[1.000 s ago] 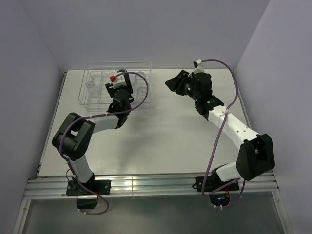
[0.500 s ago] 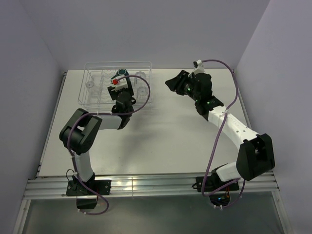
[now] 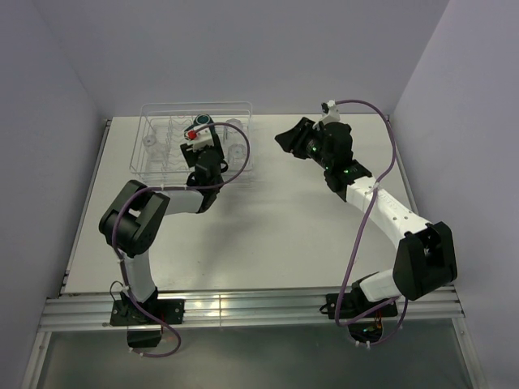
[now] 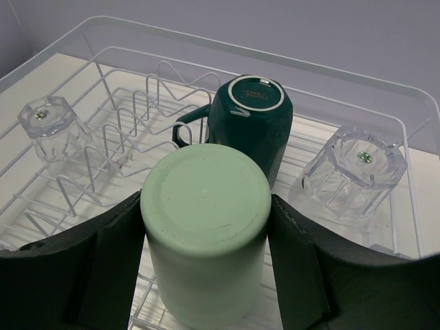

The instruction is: Load the cups into the dish rack

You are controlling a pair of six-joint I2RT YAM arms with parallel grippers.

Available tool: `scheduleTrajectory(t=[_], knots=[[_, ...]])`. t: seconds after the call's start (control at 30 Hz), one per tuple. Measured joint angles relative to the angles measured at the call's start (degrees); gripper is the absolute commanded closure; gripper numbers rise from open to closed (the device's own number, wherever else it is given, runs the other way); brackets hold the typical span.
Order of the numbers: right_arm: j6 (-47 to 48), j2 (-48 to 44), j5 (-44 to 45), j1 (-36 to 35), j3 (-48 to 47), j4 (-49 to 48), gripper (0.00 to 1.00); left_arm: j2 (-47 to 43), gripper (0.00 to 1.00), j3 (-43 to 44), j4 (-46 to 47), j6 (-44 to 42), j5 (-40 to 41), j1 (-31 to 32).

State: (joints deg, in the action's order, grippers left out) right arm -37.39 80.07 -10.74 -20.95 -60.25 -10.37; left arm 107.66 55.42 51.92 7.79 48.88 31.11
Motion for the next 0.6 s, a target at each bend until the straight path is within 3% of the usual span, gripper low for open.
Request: scheduleTrajectory(t=[0.3, 0.6], knots=[[0.00, 0.00, 0.02, 0.00, 0.70, -0.37, 0.51, 0.22, 0.75, 0.76, -3.34, 1.07, -0.44, 0.04], [0.00, 0.00, 0.00, 0.00, 0.70, -0.42, 0.51, 0.22, 0.35, 0.76, -4.66, 1.11, -0.96, 0.09]])
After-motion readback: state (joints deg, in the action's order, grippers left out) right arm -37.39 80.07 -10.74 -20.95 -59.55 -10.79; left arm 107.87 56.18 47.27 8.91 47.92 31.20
